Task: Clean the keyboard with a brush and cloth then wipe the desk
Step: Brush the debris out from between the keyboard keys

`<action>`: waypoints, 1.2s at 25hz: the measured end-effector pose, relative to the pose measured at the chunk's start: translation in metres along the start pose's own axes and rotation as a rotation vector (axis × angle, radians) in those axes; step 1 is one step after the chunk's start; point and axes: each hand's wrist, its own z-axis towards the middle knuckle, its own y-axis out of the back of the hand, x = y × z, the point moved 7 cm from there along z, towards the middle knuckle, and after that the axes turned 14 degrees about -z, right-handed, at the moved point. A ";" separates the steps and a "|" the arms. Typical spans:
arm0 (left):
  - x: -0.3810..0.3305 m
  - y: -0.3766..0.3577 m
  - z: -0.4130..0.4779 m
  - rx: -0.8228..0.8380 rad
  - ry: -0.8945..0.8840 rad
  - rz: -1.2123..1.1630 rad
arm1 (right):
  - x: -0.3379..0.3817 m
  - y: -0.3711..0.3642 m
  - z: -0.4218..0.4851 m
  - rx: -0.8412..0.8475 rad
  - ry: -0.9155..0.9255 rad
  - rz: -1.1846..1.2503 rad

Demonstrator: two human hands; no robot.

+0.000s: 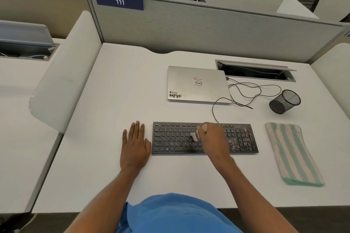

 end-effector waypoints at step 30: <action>0.000 -0.001 0.000 -0.009 -0.004 0.006 | 0.022 -0.007 -0.014 0.229 0.284 -0.039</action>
